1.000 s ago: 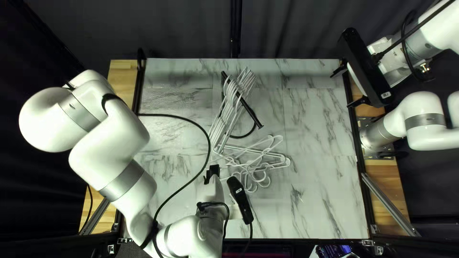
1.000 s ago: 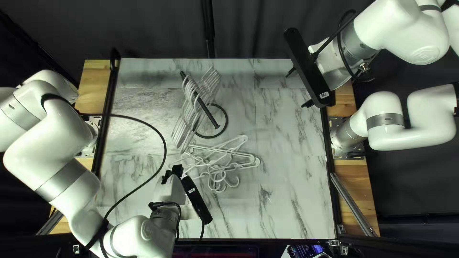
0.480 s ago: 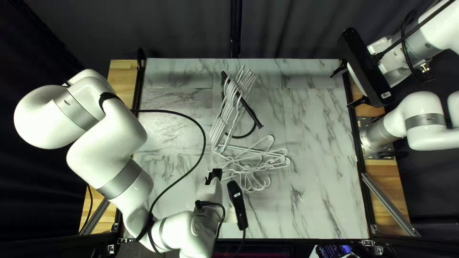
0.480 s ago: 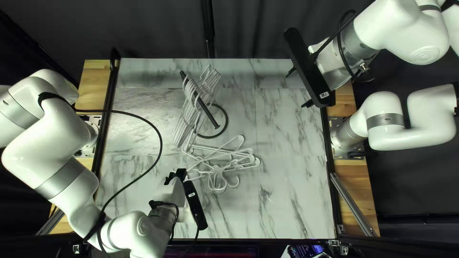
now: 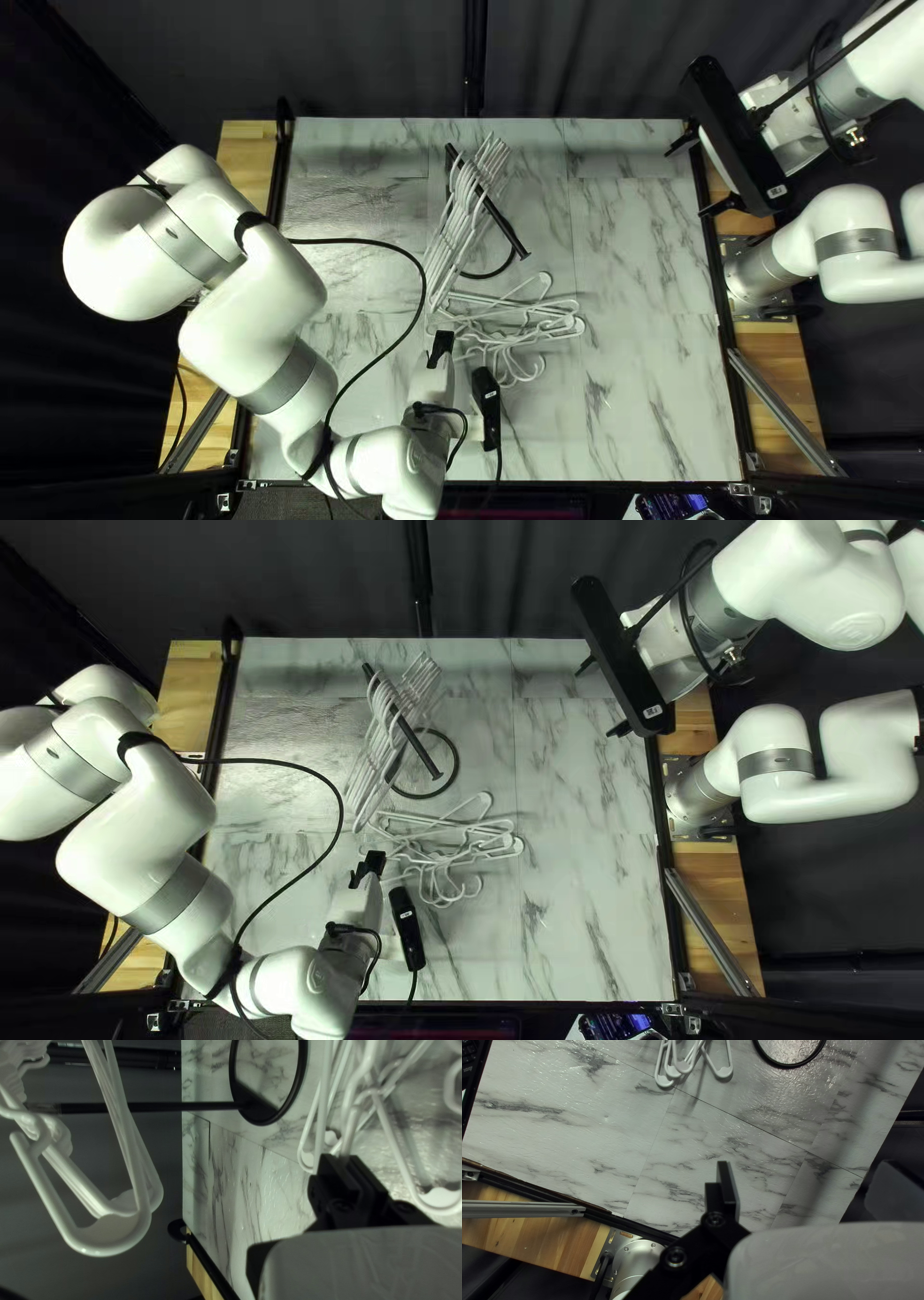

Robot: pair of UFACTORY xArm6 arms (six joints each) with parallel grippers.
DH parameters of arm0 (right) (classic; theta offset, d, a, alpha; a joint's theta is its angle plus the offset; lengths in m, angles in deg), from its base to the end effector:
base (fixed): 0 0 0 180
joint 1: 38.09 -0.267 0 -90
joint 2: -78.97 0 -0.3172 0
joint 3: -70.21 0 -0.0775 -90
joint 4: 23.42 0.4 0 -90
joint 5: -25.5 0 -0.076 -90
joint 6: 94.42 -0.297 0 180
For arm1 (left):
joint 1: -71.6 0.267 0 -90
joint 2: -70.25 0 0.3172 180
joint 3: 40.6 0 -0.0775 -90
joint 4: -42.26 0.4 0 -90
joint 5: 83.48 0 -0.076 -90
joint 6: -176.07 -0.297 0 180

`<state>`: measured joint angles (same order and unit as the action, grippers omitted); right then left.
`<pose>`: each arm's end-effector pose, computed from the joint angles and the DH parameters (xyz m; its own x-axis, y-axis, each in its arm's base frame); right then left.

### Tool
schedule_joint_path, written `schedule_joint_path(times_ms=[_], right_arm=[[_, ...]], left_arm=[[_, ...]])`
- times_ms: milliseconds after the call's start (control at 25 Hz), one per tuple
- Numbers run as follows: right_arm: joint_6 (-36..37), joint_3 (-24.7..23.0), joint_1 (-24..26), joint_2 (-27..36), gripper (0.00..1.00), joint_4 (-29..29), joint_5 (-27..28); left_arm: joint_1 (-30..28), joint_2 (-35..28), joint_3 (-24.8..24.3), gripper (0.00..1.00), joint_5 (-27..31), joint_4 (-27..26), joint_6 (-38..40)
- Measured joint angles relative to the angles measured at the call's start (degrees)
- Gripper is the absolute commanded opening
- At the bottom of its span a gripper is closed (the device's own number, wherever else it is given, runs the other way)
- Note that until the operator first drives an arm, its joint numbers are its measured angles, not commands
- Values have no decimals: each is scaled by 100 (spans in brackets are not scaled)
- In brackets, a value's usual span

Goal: Remove hangers from rack and place onto table

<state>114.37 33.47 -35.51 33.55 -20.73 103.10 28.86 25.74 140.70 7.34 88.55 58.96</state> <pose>0.3373 -0.0023 0.3722 0.8396 0.4349 0.3254 0.4174 -0.9000 0.1258 0.4950 -0.1641 0.0684 0.9877 -0.0688 0.1405 0.0881 -0.4976 -0.8629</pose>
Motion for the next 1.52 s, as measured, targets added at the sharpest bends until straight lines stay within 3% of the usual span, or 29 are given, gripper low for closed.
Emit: schedule_joint_path(times_ms=[560, 1040, 1080, 1160, 1200, 1280, 1520], right_arm=[[0, 0, 0, 0, 100, 0, 0], [0, 0, 0, 0, 100, 0, 0], [0, 0, 0, 0, 100, 0, 0], [0, 0, 0, 0, 100, 0, 0], [0, 0, 0, 0, 100, 0, 0], [0, 0, 0, 0, 100, 0, 0], [0, 0, 0, 0, 100, 0, 0]], left_arm=[[-377, 409, 216, 0, 448, 212, 371], [-230, 433, -159, 0, -8, 497, 148], [-218, 427, -180, 19, -32, 503, 123], [-201, 417, -210, 80, -64, 508, 84], [-195, 412, -222, 92, -76, 509, 71], [-187, 393, -241, 100, -95, 507, 48], [-112, 122, -332, 100, -271, 395, -107]])
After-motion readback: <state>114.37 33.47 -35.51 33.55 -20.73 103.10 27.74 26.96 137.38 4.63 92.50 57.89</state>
